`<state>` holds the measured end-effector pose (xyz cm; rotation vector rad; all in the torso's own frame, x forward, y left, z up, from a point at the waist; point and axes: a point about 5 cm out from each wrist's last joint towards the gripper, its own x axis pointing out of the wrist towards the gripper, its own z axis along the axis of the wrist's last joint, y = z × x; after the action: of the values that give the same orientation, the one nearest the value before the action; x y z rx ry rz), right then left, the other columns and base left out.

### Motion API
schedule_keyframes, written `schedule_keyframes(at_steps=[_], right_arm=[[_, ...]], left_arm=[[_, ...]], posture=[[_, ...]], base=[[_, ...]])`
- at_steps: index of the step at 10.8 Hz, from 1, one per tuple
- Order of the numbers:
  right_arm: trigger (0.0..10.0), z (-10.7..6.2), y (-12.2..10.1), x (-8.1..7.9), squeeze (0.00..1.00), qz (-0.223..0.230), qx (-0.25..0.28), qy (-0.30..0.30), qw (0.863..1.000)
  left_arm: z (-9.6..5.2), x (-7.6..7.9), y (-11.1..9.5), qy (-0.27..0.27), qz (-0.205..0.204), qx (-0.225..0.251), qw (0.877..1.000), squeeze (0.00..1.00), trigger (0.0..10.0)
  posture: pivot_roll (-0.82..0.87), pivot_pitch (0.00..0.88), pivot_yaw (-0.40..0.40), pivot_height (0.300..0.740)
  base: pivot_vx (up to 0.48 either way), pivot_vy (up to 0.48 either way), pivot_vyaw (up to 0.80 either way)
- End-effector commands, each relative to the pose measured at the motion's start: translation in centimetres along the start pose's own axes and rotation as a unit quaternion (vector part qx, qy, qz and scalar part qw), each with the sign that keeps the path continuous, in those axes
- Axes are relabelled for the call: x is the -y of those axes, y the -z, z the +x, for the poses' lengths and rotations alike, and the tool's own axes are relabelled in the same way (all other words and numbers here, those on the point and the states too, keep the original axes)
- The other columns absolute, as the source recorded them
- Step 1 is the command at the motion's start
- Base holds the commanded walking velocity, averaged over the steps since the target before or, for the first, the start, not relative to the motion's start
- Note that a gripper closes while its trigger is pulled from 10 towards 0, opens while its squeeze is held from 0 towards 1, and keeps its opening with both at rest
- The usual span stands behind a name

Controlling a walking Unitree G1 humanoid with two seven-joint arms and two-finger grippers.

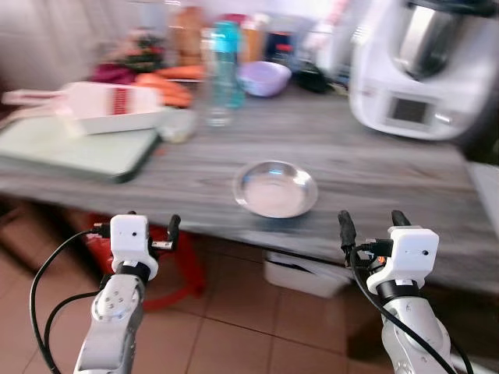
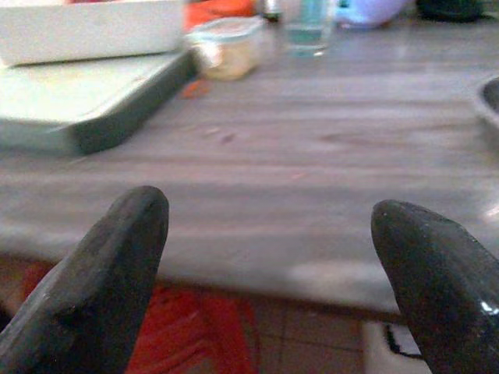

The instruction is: Setting the table

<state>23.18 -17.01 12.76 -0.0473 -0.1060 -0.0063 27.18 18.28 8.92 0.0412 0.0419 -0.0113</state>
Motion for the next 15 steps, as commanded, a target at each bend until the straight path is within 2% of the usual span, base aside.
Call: schedule_keyframes(at_steps=[1, 2, 3, 4, 5, 8, 11, 15], right_arm=[[10.0, 0.3, -0.2, 0.2, 0.77, 0.000, 0.001, 0.003, 1.000], [10.0, 0.4, -0.1, 0.0, 0.67, 0.001, 0.000, -0.001, 1.000], [10.0, 0.6, -0.2, -0.1, 0.35, 0.009, 0.002, 0.001, 1.000], [10.0, 0.9, -0.1, -0.1, 0.15, 0.009, 0.001, 0.002, 1.000], [10.0, 1.2, -0.3, 0.1, 0.00, 0.010, 0.004, 0.007, 1.000], [10.0, 1.7, -0.3, 0.4, 0.00, 0.023, 0.005, 0.022, 0.999], [10.0, 2.3, -0.8, 0.5, 0.00, 0.044, 0.010, 0.026, 0.999], [10.0, 3.1, -1.1, 0.5, 0.00, 0.048, 0.015, 0.027, 0.998]], left_arm=[[0.2, 0.4, -0.4, -0.002, 0.002, 0.005, 1.000, 0.00, 10.0], [0.2, 0.5, -0.4, 0.000, 0.009, 0.006, 1.000, 0.00, 10.0], [0.3, 0.4, -0.4, -0.002, 0.011, 0.005, 1.000, 0.00, 10.0], [0.5, 0.3, -0.4, -0.002, 0.013, 0.003, 1.000, 0.00, 10.0], [0.7, 0.3, -0.5, 0.004, 0.014, 0.003, 1.000, 0.00, 10.0], [1.4, 0.7, -1.0, 0.012, 0.022, 0.007, 1.000, 0.00, 10.0], [1.8, 1.1, -0.9, 0.009, 0.023, 0.004, 1.000, 0.00, 10.0], [2.2, 1.5, -1.1, 0.014, 0.025, 0.007, 1.000, 0.00, 10.0]], posture=[[0.05, 0.021, -0.007, 0.740], [0.05, 0.023, -0.007, 0.740], [0.05, 0.025, -0.007, 0.740], [0.04, 0.025, -0.001, 0.740], [0.04, 0.027, 0.006, 0.740], [0.03, 0.023, 0.015, 0.740], [0.02, 0.016, 0.014, 0.740], [0.02, 0.006, 0.014, 0.740]], base=[[0.000, 0.000, -0.80], [0.000, 0.000, -0.80], [0.000, 0.000, 0.00], [0.000, 0.000, 0.00], [0.000, 0.000, 0.00], [-0.080, 0.000, 0.00], [-0.280, 0.000, 0.00], [-0.348, 0.000, 0.00]])
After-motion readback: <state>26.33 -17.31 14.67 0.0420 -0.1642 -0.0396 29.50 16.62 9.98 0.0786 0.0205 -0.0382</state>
